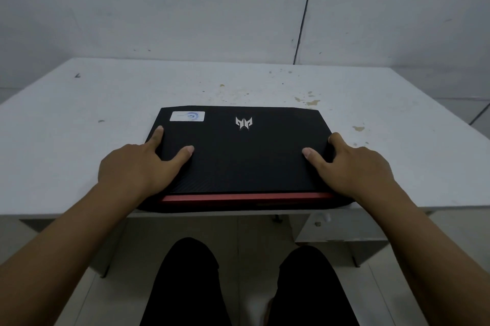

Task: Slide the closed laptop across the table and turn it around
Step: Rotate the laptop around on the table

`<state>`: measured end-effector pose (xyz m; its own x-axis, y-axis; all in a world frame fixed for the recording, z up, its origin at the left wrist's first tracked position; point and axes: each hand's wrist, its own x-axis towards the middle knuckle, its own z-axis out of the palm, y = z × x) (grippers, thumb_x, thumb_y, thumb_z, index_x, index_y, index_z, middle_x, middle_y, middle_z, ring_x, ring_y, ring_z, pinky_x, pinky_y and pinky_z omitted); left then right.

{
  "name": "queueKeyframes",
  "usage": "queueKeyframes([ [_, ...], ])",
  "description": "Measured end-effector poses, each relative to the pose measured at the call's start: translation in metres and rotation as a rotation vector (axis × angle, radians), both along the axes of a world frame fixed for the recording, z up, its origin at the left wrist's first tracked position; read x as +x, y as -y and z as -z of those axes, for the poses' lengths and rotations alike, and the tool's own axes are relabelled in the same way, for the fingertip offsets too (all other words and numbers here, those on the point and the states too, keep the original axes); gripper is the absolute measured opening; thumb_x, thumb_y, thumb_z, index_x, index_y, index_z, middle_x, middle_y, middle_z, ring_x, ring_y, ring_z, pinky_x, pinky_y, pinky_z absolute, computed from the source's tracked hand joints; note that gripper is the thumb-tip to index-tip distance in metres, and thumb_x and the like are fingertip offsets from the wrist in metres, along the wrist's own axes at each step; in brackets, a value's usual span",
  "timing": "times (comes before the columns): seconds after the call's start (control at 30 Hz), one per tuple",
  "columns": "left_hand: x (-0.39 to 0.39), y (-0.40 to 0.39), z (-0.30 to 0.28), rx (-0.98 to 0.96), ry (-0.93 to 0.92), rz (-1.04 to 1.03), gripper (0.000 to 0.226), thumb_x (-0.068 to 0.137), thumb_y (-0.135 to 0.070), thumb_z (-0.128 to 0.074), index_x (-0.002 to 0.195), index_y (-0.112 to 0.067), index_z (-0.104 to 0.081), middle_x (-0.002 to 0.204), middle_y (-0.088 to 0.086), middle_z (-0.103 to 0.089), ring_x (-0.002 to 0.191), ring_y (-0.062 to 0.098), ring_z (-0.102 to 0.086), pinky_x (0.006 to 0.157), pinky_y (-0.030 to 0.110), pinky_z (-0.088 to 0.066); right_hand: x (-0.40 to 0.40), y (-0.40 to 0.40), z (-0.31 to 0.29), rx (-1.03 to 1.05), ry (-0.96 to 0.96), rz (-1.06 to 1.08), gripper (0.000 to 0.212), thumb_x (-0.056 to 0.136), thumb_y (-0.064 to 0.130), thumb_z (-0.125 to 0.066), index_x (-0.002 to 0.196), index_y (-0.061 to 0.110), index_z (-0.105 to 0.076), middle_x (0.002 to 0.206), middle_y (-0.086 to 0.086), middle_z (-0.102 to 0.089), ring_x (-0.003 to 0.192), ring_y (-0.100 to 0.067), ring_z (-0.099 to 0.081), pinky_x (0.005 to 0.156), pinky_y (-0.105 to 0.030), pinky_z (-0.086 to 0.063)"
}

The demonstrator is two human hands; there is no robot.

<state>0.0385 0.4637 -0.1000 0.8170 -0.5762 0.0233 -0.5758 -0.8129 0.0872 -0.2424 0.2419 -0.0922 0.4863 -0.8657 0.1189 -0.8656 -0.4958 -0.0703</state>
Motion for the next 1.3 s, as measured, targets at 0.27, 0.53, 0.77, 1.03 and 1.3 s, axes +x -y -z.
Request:
queueKeyframes([
  [0.27,-0.008,-0.006,0.006,-0.142,-0.11,-0.037,0.104,0.074,-0.098,-0.015,0.162,-0.044,-0.013,0.133,0.019,-0.051,0.122,0.04,-0.052,0.091,0.047,-0.044,-0.001,-0.002,0.009,0.007,0.075,-0.046,0.072,0.088,0.081,-0.026,0.124,0.023,-0.049,0.107,-0.008,-0.06,0.104,-0.029,-0.051,0.075,-0.039,-0.042],
  [0.53,-0.035,-0.059,0.023,-0.66,-0.323,0.181,0.105,0.035,-0.095,-0.075,0.133,-0.063,-0.054,0.135,-0.018,-0.042,0.12,-0.004,-0.044,0.098,0.026,-0.039,-0.041,-0.029,0.038,0.214,0.73,-0.217,0.079,0.068,0.082,-0.068,0.136,0.045,-0.058,0.13,0.015,-0.051,0.113,0.003,-0.05,0.083,-0.005,-0.037],
  [0.77,-0.031,-0.064,0.032,-0.695,-0.252,0.356,0.096,0.039,-0.06,-0.09,0.13,-0.052,-0.062,0.154,-0.005,-0.042,0.134,0.007,-0.043,0.108,0.033,-0.039,-0.051,-0.026,0.031,0.309,0.558,-0.368,0.113,0.046,0.088,-0.075,0.148,0.051,-0.041,0.155,0.022,-0.025,0.132,0.005,-0.028,0.103,-0.019,-0.032],
  [1.03,0.003,-0.047,0.025,-0.601,-0.294,0.417,0.098,0.038,-0.065,-0.092,0.13,-0.056,-0.061,0.144,-0.021,-0.045,0.123,-0.001,-0.046,0.095,0.024,-0.041,-0.043,-0.043,0.038,0.219,0.535,-0.282,0.118,0.054,0.095,-0.061,0.155,0.042,-0.031,0.154,0.009,-0.029,0.133,-0.012,-0.039,0.103,-0.035,-0.044],
  [1.3,0.039,-0.024,0.014,-0.586,-0.45,0.484,0.097,0.042,-0.057,-0.096,0.132,-0.057,-0.06,0.146,-0.025,-0.042,0.133,-0.006,-0.042,0.114,0.033,-0.035,-0.029,-0.067,0.039,0.262,0.574,-0.172,0.111,0.061,0.095,-0.057,0.155,0.044,-0.029,0.155,0.009,-0.022,0.14,-0.017,-0.034,0.108,-0.042,-0.042],
])
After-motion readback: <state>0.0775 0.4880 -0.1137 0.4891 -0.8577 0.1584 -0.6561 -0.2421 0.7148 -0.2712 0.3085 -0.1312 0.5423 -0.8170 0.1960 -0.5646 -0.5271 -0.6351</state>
